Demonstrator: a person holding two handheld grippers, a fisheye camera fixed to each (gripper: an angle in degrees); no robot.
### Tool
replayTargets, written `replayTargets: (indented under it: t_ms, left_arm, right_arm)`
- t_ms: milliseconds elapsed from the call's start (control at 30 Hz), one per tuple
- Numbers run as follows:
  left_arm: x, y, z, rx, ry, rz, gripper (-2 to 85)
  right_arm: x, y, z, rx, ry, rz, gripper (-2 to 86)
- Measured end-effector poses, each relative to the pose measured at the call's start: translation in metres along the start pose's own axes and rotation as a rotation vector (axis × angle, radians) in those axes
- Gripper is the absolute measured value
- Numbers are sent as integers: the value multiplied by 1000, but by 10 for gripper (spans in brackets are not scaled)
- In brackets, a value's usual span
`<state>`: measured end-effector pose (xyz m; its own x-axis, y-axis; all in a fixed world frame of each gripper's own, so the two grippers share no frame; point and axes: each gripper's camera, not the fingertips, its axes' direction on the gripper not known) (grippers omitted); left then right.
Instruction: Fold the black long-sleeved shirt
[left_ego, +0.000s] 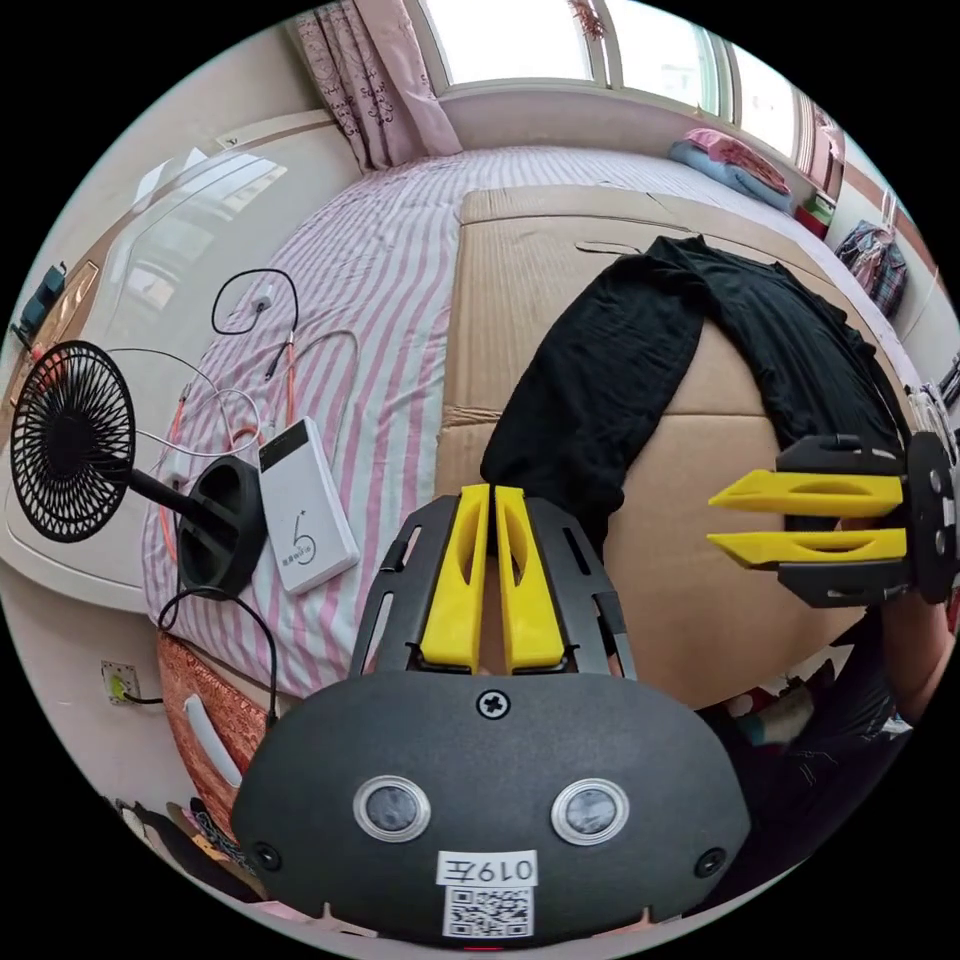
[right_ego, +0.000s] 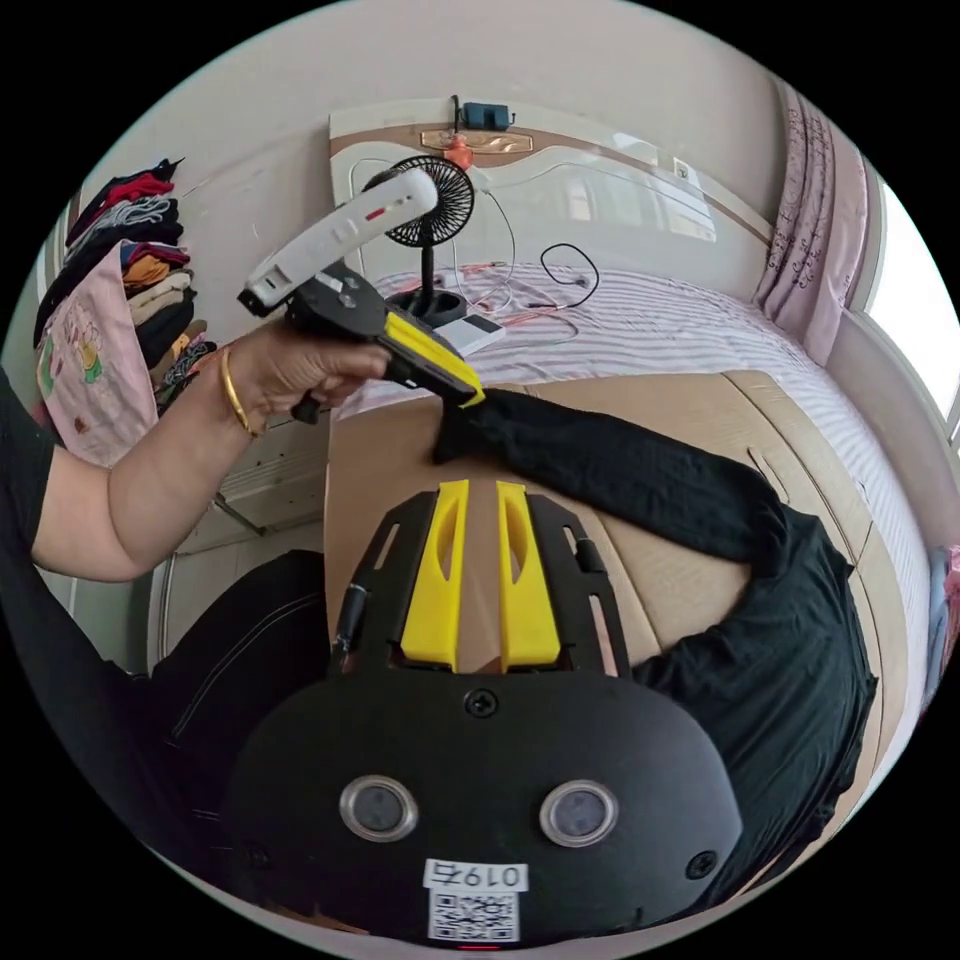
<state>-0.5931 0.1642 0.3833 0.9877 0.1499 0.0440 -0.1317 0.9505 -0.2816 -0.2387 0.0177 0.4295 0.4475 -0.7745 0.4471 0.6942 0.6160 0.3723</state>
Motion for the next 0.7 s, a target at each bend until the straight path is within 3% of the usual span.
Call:
replayTargets:
  t_ms: [200,333,500,700]
  left_arm:
    - [-40,-65,11,-71,-180,34,16]
    - [-42,-95,41,-155,-175,93,17]
    - [-37,-115,72,-190,-211,99,23]
    - [-49,-135,98,-225,-89,80,60]
  right_arm:
    - [73,28,-11,19,96,161,54]
    - [146,53,-16,-11,223,242,55]
    - [222,78,-5,-71,203,298,60]
    - [218,104,23,-67,220,173,108]
